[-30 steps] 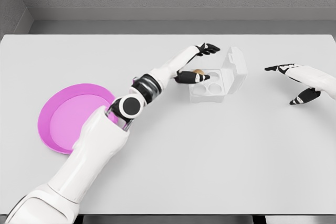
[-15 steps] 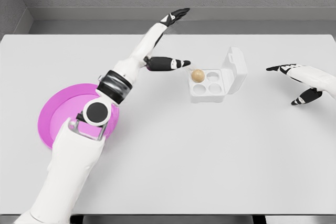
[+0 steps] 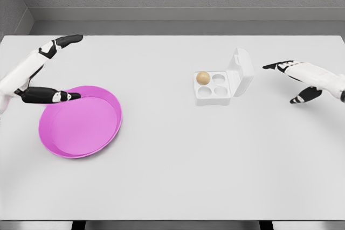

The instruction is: Pack egg into the box and close the box lid

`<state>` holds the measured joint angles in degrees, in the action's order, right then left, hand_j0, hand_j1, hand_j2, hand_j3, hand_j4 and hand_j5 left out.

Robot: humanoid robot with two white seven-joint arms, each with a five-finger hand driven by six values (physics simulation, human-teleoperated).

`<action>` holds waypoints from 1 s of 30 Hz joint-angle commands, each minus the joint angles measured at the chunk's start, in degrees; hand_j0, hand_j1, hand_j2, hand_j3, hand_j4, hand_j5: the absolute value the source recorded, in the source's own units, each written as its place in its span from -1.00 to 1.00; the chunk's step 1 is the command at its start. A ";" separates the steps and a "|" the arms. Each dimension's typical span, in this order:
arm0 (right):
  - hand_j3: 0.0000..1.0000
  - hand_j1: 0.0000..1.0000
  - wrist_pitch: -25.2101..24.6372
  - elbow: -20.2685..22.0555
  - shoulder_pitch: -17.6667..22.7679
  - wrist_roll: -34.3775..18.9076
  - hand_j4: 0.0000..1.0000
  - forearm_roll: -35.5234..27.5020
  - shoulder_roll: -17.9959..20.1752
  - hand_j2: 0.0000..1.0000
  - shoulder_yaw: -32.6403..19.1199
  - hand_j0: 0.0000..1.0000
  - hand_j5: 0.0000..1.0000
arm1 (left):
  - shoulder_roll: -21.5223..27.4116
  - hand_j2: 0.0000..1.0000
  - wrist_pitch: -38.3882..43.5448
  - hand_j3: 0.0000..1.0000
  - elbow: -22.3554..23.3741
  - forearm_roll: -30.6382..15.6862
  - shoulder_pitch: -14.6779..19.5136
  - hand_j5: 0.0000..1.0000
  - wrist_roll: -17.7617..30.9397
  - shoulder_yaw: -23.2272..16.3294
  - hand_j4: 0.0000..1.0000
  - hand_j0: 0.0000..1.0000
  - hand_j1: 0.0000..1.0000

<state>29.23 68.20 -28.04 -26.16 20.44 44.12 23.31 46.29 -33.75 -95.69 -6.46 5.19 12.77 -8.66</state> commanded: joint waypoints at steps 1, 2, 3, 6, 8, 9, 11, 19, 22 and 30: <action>1.00 1.00 -0.05 1.05 0.00 0.05 1.00 -0.31 0.00 1.00 -0.02 1.00 1.00 | 1.08 1.00 -1.25 1.00 6.74 -0.66 -0.18 1.00 0.07 1.63 1.00 1.00 1.00; 1.00 1.00 -0.05 1.05 0.00 0.05 1.00 -0.31 -0.09 1.00 0.06 1.00 1.00 | 1.26 1.00 -1.25 1.00 7.62 -0.48 -0.35 1.00 -0.02 1.98 1.00 1.00 1.00; 1.00 1.00 -0.05 1.05 0.00 0.05 1.00 -0.40 -0.79 1.00 0.06 1.00 1.00 | 1.61 1.00 -1.25 1.00 9.20 0.13 -0.27 1.00 0.07 2.07 1.00 1.00 1.00; 1.00 1.00 1.17 2.46 0.00 -0.12 1.00 -0.31 -0.97 1.00 0.50 1.00 1.00 | 1.61 1.00 -1.25 1.00 9.21 0.13 -0.27 1.00 0.07 2.07 1.00 1.00 1.00; 1.00 1.00 1.70 2.72 0.00 -0.12 1.00 -0.31 -1.23 1.00 1.03 1.00 1.00 | 1.61 1.00 -1.25 1.00 9.38 0.22 -0.35 1.00 0.07 2.15 1.00 1.00 1.00; 1.00 1.00 1.70 2.81 0.00 -0.12 1.00 -0.31 -1.23 1.00 1.12 1.00 1.00 | 1.44 1.00 -1.25 1.00 9.73 0.31 -0.35 1.00 0.07 2.15 1.00 1.00 1.00; 1.00 1.00 1.70 3.43 0.00 -0.12 1.00 -0.31 -1.23 1.00 1.21 1.00 1.00 | 1.17 1.00 -1.25 1.00 10.08 0.31 -0.44 1.00 0.07 2.07 1.00 1.00 1.00; 1.00 1.00 2.14 4.74 -0.18 0.05 1.00 -0.40 -1.23 1.00 1.12 1.00 1.00 | 1.17 1.00 -1.25 1.00 10.88 0.31 -0.35 1.00 0.07 1.98 1.00 1.00 1.00; 1.00 1.00 2.14 5.98 0.00 0.05 1.00 -0.31 -1.23 1.00 1.03 1.00 1.00 | 1.17 1.00 -1.25 1.00 10.88 0.40 -0.35 1.00 0.07 1.98 1.00 1.00 1.00; 1.00 1.00 2.14 8.79 0.18 0.05 1.00 -0.40 -1.14 1.00 1.12 1.00 1.00 | 1.17 1.00 -1.25 1.00 10.88 0.40 -0.35 1.00 0.07 2.07 1.00 1.00 1.00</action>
<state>31.52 76.39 -27.86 -26.18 20.48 42.91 24.44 47.35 -35.06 -84.80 -5.66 4.83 12.86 -6.62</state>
